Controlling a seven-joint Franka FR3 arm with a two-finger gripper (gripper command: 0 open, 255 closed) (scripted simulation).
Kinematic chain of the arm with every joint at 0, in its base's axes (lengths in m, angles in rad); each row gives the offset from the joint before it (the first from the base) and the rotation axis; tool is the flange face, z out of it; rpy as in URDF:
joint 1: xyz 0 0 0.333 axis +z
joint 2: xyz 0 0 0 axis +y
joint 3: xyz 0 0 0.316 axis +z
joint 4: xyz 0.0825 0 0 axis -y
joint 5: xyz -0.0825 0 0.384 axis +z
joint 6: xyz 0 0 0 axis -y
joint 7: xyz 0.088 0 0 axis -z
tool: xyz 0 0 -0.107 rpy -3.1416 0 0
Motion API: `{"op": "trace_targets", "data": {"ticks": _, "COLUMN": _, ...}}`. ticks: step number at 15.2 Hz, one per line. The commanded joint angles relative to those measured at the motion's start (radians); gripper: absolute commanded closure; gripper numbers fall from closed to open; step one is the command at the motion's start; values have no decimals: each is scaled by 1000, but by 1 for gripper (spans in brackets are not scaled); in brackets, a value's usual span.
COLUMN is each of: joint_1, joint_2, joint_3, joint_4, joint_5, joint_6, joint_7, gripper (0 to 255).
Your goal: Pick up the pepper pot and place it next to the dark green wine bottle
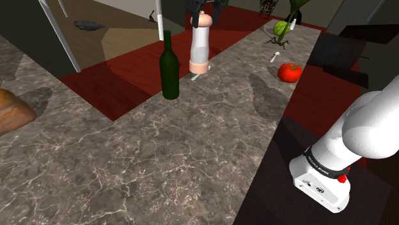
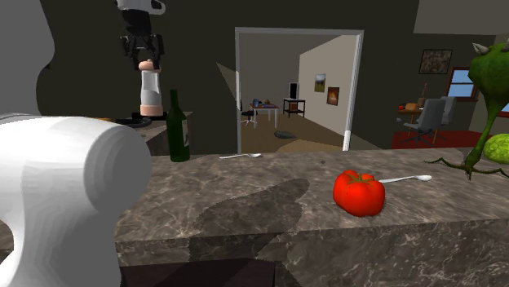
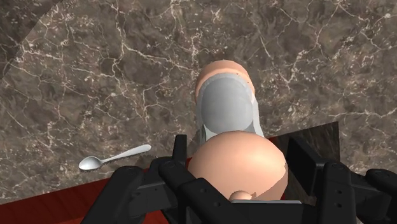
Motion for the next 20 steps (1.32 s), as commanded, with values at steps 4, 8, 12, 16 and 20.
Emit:
{"op": "trace_targets", "data": {"ticks": 4, "joint_1": 0, "joint_2": -15, "joint_3": -1, "joint_4": -84, "joint_5": 4, "joint_6": 71, "joint_7": -2, "gripper": 255}}
{"op": "trace_targets", "data": {"ticks": 8, "joint_1": 1, "joint_2": -22, "joint_3": -1, "joint_4": -146, "joint_5": 6, "joint_6": 125, "joint_7": -2, "gripper": 255}}
{"op": "trace_targets", "data": {"ticks": 12, "joint_1": 1, "joint_2": -25, "joint_3": -1, "joint_4": -203, "joint_5": 7, "joint_6": 180, "joint_7": -1, "gripper": 255}}
{"op": "trace_targets", "data": {"ticks": 16, "joint_1": 2, "joint_2": -24, "joint_3": 0, "joint_4": -256, "joint_5": 7, "joint_6": 233, "joint_7": 0, "gripper": 255}}
{"op": "trace_targets", "data": {"ticks": 20, "joint_1": 3, "joint_2": -20, "joint_3": 2, "joint_4": -305, "joint_5": 6, "joint_6": 287, "joint_7": 3, "gripper": 255}}
